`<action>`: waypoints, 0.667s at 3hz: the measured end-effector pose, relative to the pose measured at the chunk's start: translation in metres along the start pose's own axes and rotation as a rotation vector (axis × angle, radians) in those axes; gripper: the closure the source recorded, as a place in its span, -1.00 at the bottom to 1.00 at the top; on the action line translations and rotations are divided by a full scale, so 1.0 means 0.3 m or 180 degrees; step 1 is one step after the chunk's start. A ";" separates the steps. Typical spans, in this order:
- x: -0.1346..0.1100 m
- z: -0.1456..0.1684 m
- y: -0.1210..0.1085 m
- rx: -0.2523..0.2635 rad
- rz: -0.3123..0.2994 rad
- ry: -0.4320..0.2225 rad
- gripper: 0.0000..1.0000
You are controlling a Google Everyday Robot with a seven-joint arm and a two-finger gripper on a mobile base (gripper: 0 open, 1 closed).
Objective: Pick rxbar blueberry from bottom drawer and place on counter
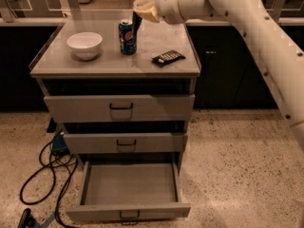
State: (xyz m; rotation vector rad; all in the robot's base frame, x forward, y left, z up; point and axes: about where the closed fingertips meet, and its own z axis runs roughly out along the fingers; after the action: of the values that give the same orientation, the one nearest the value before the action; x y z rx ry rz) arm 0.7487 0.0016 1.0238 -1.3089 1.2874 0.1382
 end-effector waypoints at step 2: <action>0.184 0.275 -0.225 0.0277 0.0042 0.0283 1.00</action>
Offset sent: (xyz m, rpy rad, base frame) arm 0.1989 -0.0089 -0.0151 -0.0295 -0.0456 -0.2139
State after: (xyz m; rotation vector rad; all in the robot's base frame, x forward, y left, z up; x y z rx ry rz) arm 0.8667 0.0090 1.0032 -1.2439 1.3626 0.0330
